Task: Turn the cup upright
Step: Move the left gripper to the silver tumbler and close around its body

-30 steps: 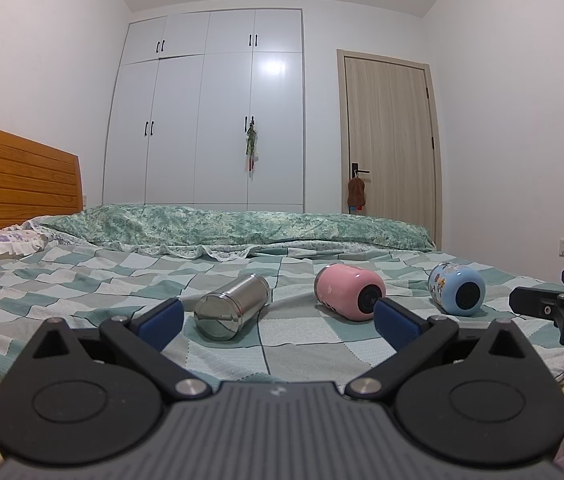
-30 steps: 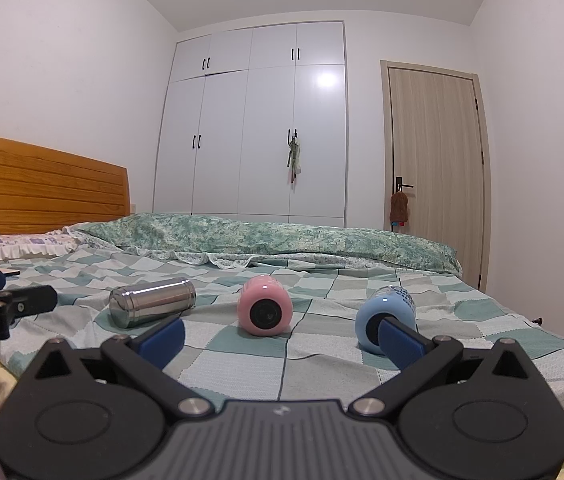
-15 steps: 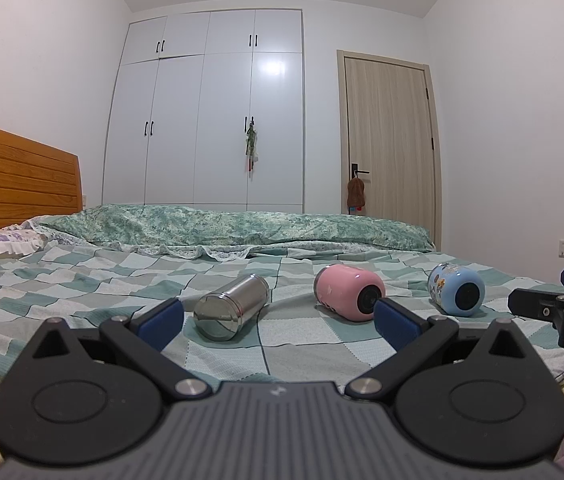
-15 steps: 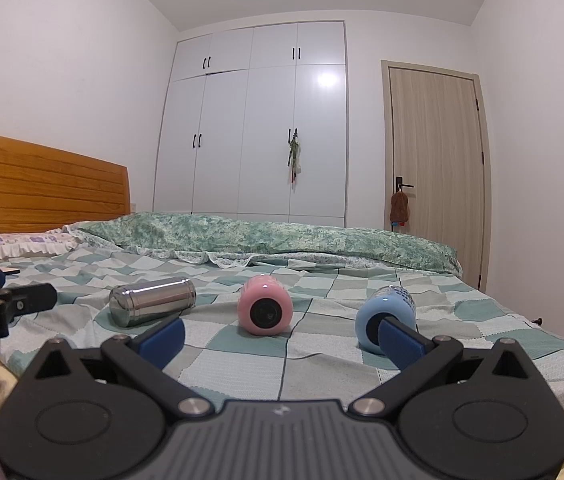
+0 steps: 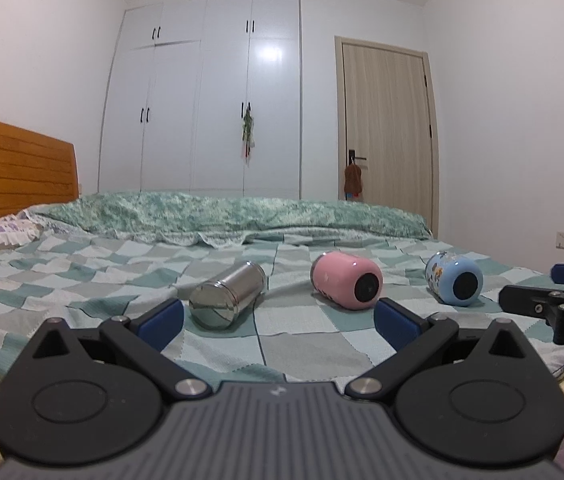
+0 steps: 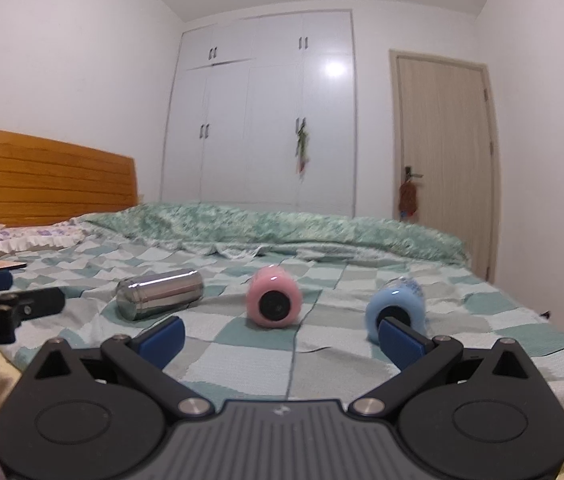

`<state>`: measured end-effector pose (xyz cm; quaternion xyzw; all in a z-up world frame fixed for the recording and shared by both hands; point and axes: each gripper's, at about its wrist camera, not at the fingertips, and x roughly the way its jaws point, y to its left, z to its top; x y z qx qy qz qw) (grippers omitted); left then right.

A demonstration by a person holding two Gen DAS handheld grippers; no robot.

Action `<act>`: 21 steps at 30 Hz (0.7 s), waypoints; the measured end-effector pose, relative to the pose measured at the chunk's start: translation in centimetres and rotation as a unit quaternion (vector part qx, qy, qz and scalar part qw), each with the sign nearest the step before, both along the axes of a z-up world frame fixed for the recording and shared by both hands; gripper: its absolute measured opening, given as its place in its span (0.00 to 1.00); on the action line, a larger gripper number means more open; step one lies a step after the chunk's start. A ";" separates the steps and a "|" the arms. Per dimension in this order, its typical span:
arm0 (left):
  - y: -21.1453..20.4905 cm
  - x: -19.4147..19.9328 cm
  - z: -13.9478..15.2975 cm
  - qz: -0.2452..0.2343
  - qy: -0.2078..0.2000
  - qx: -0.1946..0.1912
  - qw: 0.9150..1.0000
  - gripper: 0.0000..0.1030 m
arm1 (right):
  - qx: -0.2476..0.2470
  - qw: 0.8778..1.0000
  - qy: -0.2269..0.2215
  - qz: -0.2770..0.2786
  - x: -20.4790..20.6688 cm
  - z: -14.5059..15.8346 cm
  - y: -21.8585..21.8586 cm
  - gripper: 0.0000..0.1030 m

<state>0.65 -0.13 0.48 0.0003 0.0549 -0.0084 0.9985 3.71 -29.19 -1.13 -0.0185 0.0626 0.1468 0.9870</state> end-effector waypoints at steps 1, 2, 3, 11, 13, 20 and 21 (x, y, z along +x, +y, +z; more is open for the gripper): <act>0.1 0.3 0.3 0.002 0.005 -0.001 1.000 1.00 | -0.003 1.000 0.002 0.005 0.3 0.2 0.2 1.00; 0.2 0.5 0.4 0.004 0.010 0.001 1.000 1.00 | -0.006 1.000 0.003 0.009 0.8 0.4 0.4 1.00; 0.4 0.9 0.7 0.007 0.014 0.004 1.000 1.00 | -0.009 1.000 0.004 0.017 1.3 0.7 0.7 1.00; 2.7 6.4 3.5 0.017 0.054 0.030 0.998 1.00 | -0.035 0.995 0.026 0.085 7.1 2.3 4.4 1.00; 3.4 8.3 3.9 0.017 0.070 0.046 0.996 1.00 | -0.047 0.993 0.037 0.106 8.9 2.5 5.7 1.00; 6.2 15.5 4.8 0.031 0.135 0.073 0.988 1.00 | -0.069 0.982 0.081 0.156 15.2 3.2 9.2 1.00; 6.7 16.5 4.9 0.031 0.145 0.074 0.986 1.00 | -0.073 0.980 0.087 0.161 16.1 3.3 9.6 1.00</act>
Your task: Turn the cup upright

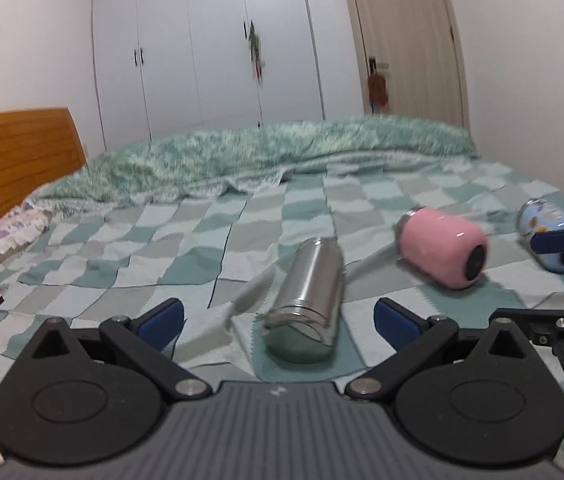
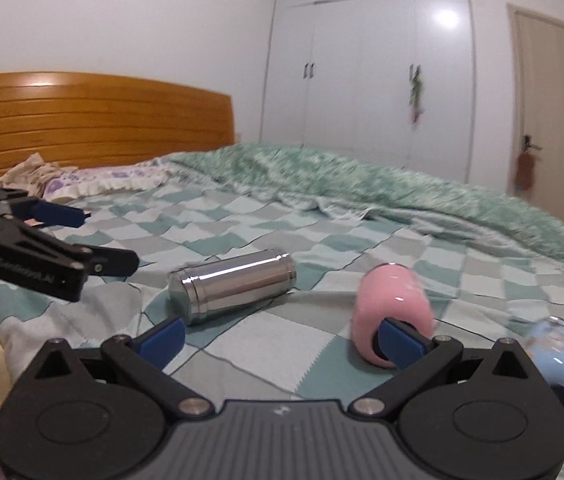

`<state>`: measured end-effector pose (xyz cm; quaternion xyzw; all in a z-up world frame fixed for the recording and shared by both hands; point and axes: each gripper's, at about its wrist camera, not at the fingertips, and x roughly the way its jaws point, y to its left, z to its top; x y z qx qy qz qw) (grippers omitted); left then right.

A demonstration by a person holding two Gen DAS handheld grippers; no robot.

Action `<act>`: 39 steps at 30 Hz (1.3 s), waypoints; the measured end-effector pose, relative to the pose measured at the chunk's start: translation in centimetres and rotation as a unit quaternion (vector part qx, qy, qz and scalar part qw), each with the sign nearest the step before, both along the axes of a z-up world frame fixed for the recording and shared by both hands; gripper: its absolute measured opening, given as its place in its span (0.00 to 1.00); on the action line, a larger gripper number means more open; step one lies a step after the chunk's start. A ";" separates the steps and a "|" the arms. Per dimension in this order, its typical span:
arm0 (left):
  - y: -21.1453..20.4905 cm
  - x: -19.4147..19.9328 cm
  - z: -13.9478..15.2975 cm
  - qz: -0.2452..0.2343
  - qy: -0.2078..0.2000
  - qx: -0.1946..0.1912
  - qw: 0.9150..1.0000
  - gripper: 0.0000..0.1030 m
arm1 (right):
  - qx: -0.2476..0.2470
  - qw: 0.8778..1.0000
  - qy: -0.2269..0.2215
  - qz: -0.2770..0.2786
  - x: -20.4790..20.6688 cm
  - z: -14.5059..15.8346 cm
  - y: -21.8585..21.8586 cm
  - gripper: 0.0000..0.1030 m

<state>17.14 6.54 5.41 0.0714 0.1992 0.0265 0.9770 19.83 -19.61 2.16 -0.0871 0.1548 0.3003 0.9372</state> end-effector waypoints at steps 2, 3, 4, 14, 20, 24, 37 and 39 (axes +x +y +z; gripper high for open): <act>0.6 1.8 0.1 -0.001 0.017 0.005 1.000 1.00 | -0.013 1.000 0.012 0.015 2.0 0.1 0.8 1.00; 0.7 2.8 0.1 -0.001 0.025 0.012 1.000 1.00 | -0.018 1.000 0.016 0.020 2.7 0.1 1.0 1.00; 0.7 3.8 0.1 0.002 0.036 0.021 0.999 1.00 | -0.025 0.999 0.018 0.026 3.6 0.1 1.3 1.00; 0.0 11.2 -1.2 -0.034 0.121 0.068 0.990 1.00 | -0.035 0.996 0.061 0.055 11.3 -1.0 2.2 1.00; -0.5 15.6 -2.5 -0.055 0.173 0.069 0.981 0.99 | -0.018 0.998 0.052 0.029 12.6 -1.0 1.1 1.00; -0.6 18.2 -3.6 -0.059 0.226 0.056 0.971 0.88 | -0.015 0.999 0.046 0.015 12.7 -1.0 0.5 1.00; -1.1 13.7 -1.0 -0.039 0.224 0.012 0.974 0.61 | -0.009 1.000 0.029 0.000 8.7 1.5 -0.6 1.00; -1.4 11.5 0.0 -0.038 0.224 0.012 0.974 0.61 | -0.006 1.000 0.027 -0.003 7.1 2.4 -1.1 1.00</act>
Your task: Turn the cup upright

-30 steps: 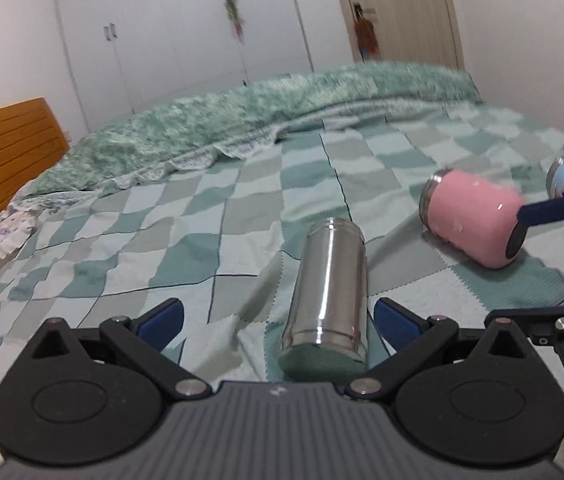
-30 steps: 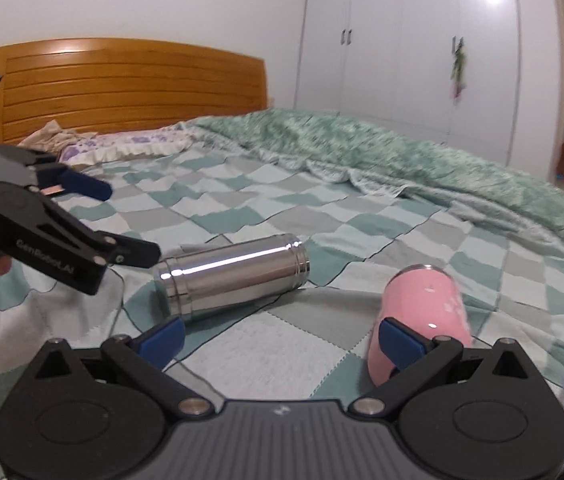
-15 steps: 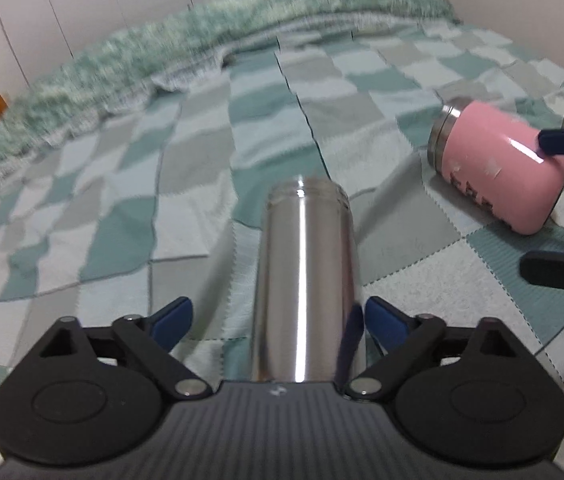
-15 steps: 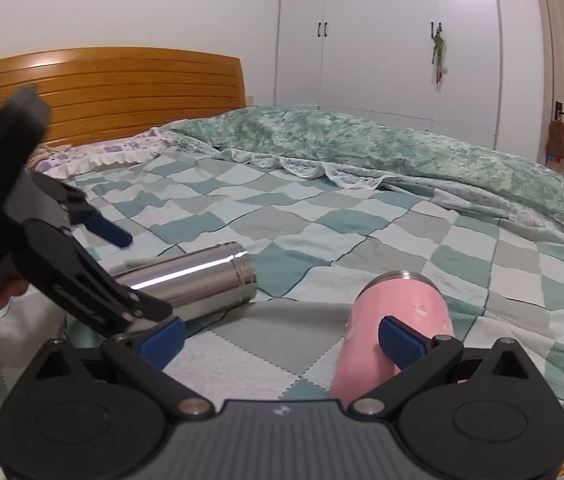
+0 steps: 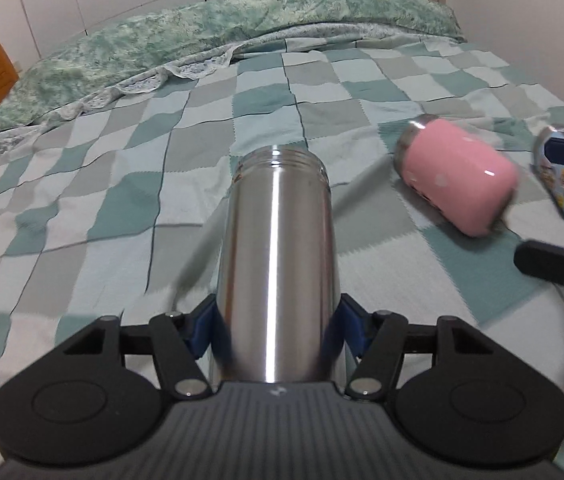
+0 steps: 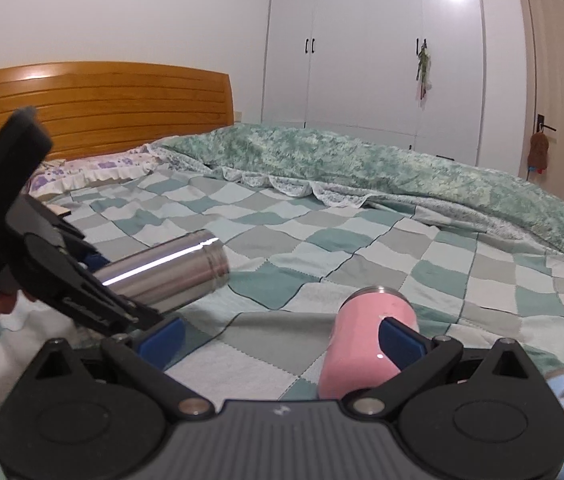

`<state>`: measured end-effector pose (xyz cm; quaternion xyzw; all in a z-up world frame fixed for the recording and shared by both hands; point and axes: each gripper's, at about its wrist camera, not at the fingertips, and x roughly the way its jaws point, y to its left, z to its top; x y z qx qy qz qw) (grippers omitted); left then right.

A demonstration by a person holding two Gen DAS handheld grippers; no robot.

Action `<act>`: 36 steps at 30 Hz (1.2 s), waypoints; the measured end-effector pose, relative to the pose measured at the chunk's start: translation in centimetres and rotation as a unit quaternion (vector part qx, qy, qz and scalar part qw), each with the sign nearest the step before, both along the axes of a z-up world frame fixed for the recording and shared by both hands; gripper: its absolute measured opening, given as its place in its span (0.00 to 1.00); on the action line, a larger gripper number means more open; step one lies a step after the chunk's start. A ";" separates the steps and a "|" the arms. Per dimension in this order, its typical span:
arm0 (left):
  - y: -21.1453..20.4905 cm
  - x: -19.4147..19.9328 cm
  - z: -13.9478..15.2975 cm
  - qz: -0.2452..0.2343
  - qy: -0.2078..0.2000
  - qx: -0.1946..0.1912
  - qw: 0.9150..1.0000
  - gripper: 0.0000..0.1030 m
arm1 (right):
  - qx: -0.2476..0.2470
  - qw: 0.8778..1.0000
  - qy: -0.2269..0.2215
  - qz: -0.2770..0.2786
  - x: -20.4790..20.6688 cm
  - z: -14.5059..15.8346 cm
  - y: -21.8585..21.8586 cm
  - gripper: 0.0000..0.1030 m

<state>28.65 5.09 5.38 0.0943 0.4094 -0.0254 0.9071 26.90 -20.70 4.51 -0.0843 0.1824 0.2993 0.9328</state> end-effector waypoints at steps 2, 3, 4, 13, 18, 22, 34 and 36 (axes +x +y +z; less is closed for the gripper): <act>-0.5 -2.2 0.8 -0.002 0.000 0.000 1.000 0.61 | 0.002 1.000 0.000 0.000 -1.9 0.8 -0.5 1.00; -0.8 -3.4 1.1 -0.003 0.002 0.001 1.000 0.61 | 0.002 1.000 -0.001 -0.001 -3.1 1.2 -0.8 1.00; -1.1 -4.5 1.2 -0.004 0.003 0.001 1.000 0.61 | 0.002 1.000 -0.002 -0.001 -4.1 1.5 -1.1 1.00; -4.2 -12.4 -1.2 0.005 0.035 -0.022 0.999 0.61 | -0.005 1.000 0.008 -0.016 -11.5 2.1 -3.4 1.00; -5.2 -14.0 -3.0 0.017 0.035 -0.021 0.999 0.61 | -0.010 0.999 0.022 -0.034 -13.7 1.3 -5.0 1.00; -5.8 -14.2 -3.9 0.041 0.018 -0.013 0.999 0.61 | -0.012 0.998 0.033 -0.046 -14.6 0.4 -6.0 1.00; -5.8 -14.8 -3.8 0.054 -0.027 -0.027 0.998 1.00 | -0.009 0.997 0.044 -0.057 -15.0 -0.4 -6.6 1.00; -5.3 -15.6 -3.0 0.054 -0.058 -0.036 0.996 1.00 | -0.008 0.998 0.043 -0.055 -15.2 -0.3 -6.5 1.00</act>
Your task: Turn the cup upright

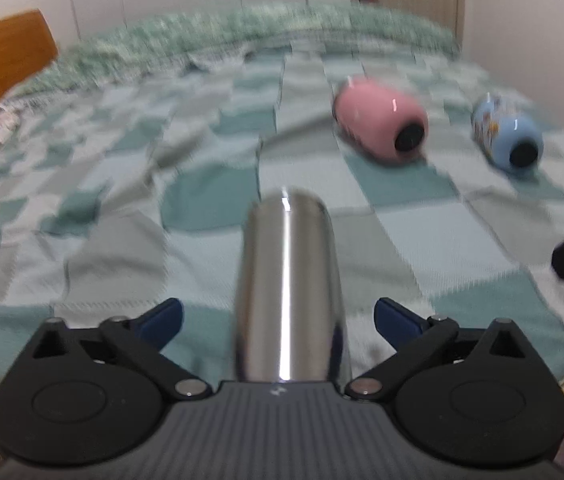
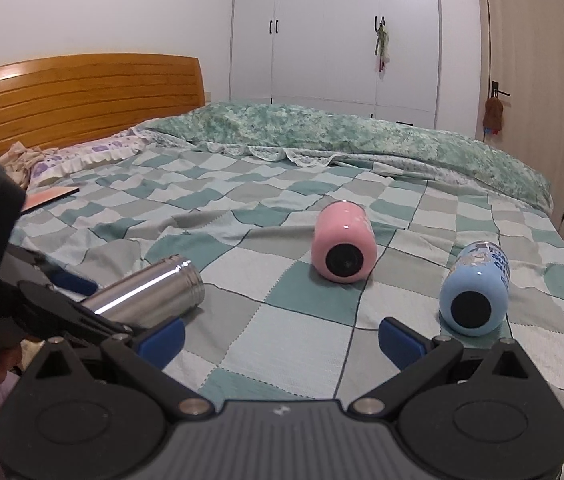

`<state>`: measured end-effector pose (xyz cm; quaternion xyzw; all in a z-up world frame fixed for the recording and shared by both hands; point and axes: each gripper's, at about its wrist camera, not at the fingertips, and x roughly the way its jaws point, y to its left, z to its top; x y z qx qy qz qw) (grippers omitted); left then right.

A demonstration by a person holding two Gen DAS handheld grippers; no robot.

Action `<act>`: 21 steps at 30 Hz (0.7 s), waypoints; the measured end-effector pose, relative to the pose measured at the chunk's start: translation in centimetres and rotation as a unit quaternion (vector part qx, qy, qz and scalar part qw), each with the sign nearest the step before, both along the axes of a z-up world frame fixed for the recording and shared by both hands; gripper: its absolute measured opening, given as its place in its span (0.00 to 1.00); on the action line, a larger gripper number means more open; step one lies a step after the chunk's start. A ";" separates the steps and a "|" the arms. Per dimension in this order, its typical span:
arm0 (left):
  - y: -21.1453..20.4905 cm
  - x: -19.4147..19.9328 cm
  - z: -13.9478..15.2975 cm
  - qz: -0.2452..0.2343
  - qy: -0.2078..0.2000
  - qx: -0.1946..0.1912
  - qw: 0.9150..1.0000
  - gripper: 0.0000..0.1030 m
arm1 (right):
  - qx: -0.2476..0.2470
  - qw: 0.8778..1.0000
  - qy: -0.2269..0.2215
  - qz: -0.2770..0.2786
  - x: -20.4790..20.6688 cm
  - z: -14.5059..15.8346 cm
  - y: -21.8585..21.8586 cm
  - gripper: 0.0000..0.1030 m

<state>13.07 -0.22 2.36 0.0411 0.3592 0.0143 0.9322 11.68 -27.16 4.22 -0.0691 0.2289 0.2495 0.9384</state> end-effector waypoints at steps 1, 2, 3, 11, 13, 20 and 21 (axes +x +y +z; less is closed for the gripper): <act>0.2 -0.3 0.4 -0.001 -0.010 -0.006 1.000 1.00 | 0.000 1.000 -0.001 0.001 0.0 0.1 0.1 1.00; 0.5 -0.6 0.9 -0.002 -0.020 -0.014 1.000 1.00 | 0.001 1.000 -0.002 0.002 -0.1 0.2 0.1 1.00; 0.8 -1.1 1.3 -0.002 -0.033 -0.023 0.999 1.00 | 0.002 1.000 -0.003 0.003 -0.2 0.4 0.2 1.00; 4.3 -5.0 4.5 -0.007 -0.122 -0.048 0.991 1.00 | 0.006 1.000 -0.014 0.016 -1.5 1.5 1.8 1.00; 5.6 -6.0 4.9 -0.004 -0.132 -0.051 0.990 1.00 | 0.002 1.000 -0.013 0.023 -1.8 1.7 2.6 1.00; 9.9 -8.8 4.8 0.013 -0.159 -0.036 0.987 1.00 | 0.007 0.999 0.006 0.034 -2.2 2.0 6.1 1.00; 10.5 -9.1 4.7 0.015 -0.160 -0.036 0.986 1.00 | 0.008 0.999 0.011 0.037 -2.1 2.1 6.7 1.00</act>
